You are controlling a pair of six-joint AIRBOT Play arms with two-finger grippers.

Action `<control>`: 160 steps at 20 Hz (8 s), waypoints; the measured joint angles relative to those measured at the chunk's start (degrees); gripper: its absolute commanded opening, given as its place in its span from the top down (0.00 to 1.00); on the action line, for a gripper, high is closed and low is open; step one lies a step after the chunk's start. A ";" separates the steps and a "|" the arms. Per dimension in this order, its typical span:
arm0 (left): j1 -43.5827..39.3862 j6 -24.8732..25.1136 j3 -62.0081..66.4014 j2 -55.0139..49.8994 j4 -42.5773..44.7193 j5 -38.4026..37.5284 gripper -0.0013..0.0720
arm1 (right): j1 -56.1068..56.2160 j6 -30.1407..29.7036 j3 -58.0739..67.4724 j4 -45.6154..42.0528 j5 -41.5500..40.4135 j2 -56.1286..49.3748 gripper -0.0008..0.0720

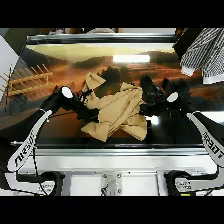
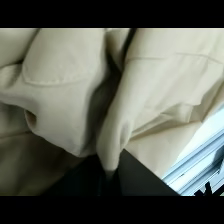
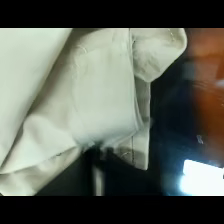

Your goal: Fold the clothes and pants, and hang the long-sleeved shirts on hangers.

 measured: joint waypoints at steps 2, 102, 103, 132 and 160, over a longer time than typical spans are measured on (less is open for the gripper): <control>1.16 0.15 4.50 0.87 0.61 -1.66 0.96 | -0.24 -0.52 0.42 -0.26 -0.24 1.29 0.97; 21.88 -10.64 24.87 -0.90 2.91 6.67 0.07 | -11.13 10.23 45.18 -10.80 8.76 7.85 0.10; 22.10 -10.47 24.72 -1.49 5.66 5.66 0.07 | -10.62 8.96 43.95 -10.82 10.78 9.09 0.10; 16.41 -5.09 19.15 -9.70 29.59 8.52 0.96 | 15.52 8.39 -12.70 0.13 -3.34 10.05 0.97; -12.90 -9.01 -12.11 24.52 10.32 14.60 0.13 | 15.72 13.79 20.37 -35.74 22.69 17.05 0.03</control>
